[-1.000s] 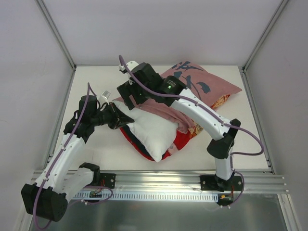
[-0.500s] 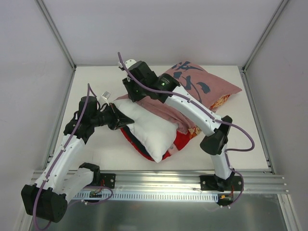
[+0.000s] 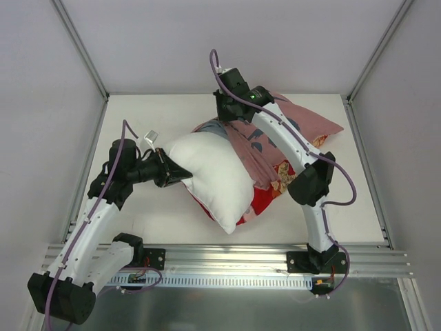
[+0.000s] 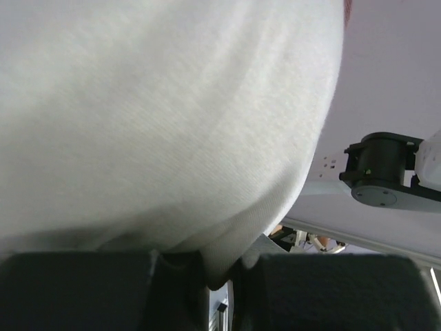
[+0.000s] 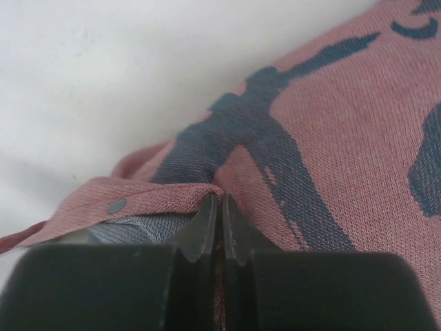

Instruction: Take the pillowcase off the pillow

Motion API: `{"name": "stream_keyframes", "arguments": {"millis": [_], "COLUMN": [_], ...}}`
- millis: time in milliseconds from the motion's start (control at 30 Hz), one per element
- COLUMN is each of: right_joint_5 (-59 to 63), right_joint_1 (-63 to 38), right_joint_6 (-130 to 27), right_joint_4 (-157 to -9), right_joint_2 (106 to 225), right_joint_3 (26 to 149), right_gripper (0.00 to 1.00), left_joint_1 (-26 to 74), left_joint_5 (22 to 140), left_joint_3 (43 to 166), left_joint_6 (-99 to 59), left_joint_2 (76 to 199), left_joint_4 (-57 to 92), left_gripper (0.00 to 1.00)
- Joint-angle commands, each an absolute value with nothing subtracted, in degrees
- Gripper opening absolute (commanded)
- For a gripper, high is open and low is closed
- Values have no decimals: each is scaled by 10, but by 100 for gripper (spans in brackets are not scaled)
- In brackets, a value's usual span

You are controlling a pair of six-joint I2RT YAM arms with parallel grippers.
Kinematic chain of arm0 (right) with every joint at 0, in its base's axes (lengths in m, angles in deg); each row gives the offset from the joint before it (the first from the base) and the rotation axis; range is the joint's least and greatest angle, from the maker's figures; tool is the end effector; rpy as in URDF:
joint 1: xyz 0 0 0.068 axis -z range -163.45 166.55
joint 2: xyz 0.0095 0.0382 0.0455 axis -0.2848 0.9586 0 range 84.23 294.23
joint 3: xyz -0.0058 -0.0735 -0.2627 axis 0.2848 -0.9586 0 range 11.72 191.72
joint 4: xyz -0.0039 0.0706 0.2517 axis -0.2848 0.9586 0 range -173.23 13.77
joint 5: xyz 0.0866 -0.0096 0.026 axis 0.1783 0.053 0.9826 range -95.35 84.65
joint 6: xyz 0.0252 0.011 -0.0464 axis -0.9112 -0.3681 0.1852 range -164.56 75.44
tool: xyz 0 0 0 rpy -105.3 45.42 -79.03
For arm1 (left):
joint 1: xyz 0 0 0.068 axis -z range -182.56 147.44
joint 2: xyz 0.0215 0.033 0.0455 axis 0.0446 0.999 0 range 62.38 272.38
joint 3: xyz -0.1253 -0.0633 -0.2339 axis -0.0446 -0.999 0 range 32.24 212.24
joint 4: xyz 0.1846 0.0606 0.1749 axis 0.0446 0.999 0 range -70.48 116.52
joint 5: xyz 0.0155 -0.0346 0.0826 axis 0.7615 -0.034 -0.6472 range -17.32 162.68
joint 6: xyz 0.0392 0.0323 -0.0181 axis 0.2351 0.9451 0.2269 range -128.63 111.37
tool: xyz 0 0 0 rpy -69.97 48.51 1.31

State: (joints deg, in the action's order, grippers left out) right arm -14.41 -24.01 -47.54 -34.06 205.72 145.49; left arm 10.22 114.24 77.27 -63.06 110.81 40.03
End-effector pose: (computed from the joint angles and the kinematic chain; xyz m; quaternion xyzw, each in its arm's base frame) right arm 0.3620 0.3026 0.3839 -0.2538 0.8556 0.0997 0.4401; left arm 0.1751 -0.0640 0.3156 -0.0978 0.8013 -0.5298 0.2601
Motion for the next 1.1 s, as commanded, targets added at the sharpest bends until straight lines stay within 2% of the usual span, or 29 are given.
{"name": "stream_keyframes", "arguments": {"millis": [0, 200, 233, 300, 333, 367, 433, 500, 600, 667, 733, 900, 1067], "right_joint_5": [-195, -216, -214, -200, -199, -196, -202, -225, -237, -216, -164, 54, 144], "right_joint_1": [-238, -226, -226, -227, -228, -230, -231, -227, -193, -156, -67, 157, 262], "right_joint_6": [-495, -504, -503, -496, -495, -487, -483, -468, -459, -466, -497, -589, -669], "right_joint_4": [-317, -303, -302, -308, -312, -326, -354, -365, -366, -366, -373, -460, -556], "right_joint_2": [2064, 2008, 1981, 1946, 1904, 1880, 1799, 1750, 1678, 1641, 1622, 1596, 1641], "right_joint_3": [1451, 1425, 1417, 1401, 1371, 1351, 1267, 1212, 1120, 1053, 1009, 854, 794], "right_gripper": [1, 1, 3, 34, 65, 77, 92, 99, 100, 96, 96, 97, 98], "left_joint_1": [109, 111, 111, 109, 108, 105, 100, 83, 47, 22, -19, -125, -166], "left_joint_5": [1188, 1190, 1188, 1180, 1179, 1178, 1176, 1180, 1196, 1208, 1226, 1274, 1297], "left_joint_3": [823, 872, 878, 894, 899, 905, 921, 931, 931, 928, 925, 917, 907], "left_joint_6": [-642, -637, -636, -629, -622, -619, -604, -592, -582, -577, -576, -567, -557], "left_joint_2": [1084, 1094, 1097, 1114, 1120, 1127, 1142, 1154, 1163, 1167, 1165, 1167, 1174], "left_joint_4": [363, 363, 362, 368, 370, 377, 386, 401, 416, 422, 427, 440, 447], "left_gripper": [0, 0, 0, 0, 0, 0, 0, 0, 0, 0, 0, 0, 0]}}
